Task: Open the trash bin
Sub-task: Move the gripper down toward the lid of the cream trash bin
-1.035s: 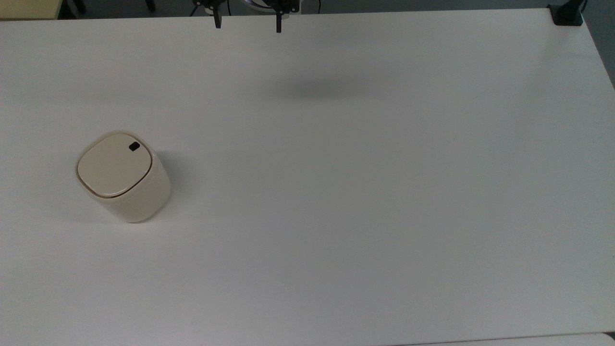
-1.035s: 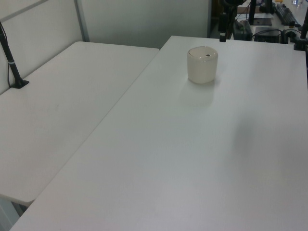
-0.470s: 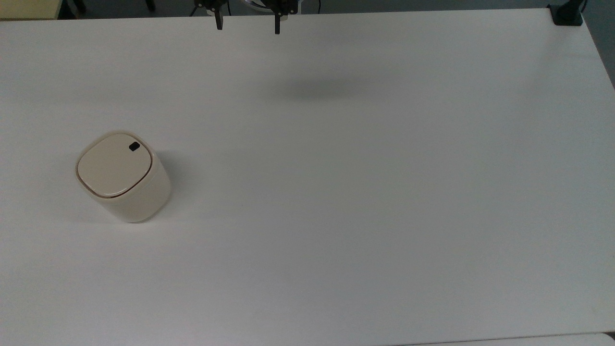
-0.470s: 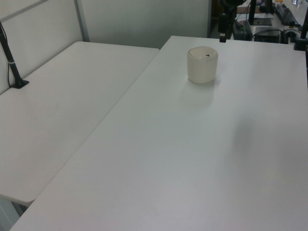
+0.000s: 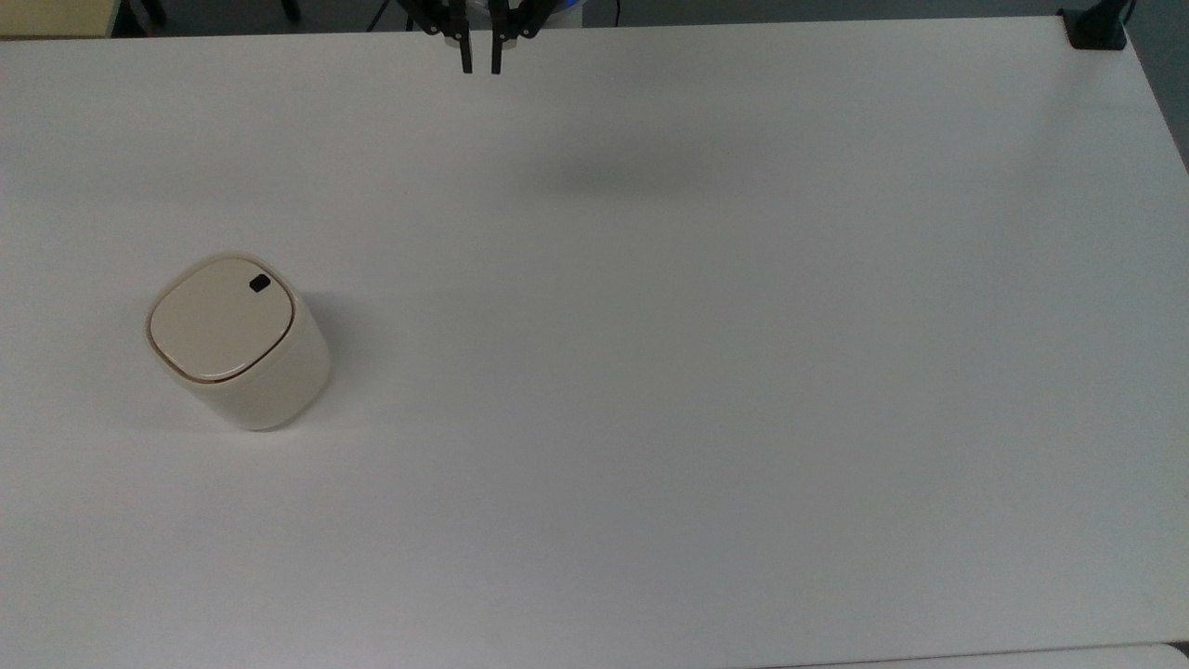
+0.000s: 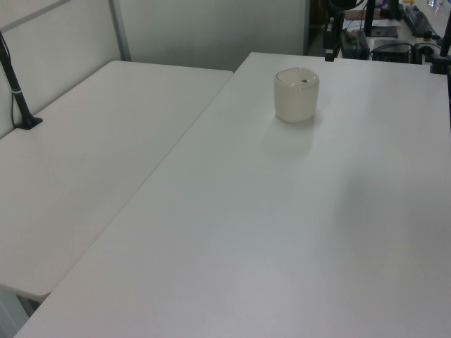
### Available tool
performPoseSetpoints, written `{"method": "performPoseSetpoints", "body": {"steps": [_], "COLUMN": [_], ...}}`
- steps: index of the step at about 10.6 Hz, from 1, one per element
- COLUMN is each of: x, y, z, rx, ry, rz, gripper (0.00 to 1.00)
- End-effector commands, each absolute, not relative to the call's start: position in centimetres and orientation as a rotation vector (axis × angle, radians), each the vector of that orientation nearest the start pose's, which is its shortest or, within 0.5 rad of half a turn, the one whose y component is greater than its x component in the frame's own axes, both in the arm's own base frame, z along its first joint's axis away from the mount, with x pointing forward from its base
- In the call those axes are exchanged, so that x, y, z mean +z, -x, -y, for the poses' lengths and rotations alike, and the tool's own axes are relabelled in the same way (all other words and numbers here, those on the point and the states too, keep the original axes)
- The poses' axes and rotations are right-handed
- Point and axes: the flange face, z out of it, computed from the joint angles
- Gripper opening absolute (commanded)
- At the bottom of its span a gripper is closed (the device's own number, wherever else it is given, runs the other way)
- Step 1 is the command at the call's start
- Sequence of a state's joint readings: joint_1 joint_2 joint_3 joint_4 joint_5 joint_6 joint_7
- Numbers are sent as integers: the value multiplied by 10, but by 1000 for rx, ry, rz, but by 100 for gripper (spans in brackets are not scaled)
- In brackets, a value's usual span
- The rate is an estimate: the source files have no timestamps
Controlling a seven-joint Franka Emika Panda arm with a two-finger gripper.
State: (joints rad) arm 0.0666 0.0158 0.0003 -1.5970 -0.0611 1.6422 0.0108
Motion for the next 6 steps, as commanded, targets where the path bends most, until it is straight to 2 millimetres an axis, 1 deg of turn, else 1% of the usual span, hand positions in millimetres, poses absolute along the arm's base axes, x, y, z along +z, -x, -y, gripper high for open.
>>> {"method": "performPoseSetpoints", "body": {"steps": [1,2,3,4,6], "x": [603,599,595,586,576], "y": [-569,-571,-575,-582,-593], "z": [-31,-28,-23,-4,27], "rx": [-49,-39,-38,-28,-66], "ry": [3187,3189,3191,3193,3197], "rz": [111,84,20,-77,-176], "gripper": [0,0,0,0,0]}}
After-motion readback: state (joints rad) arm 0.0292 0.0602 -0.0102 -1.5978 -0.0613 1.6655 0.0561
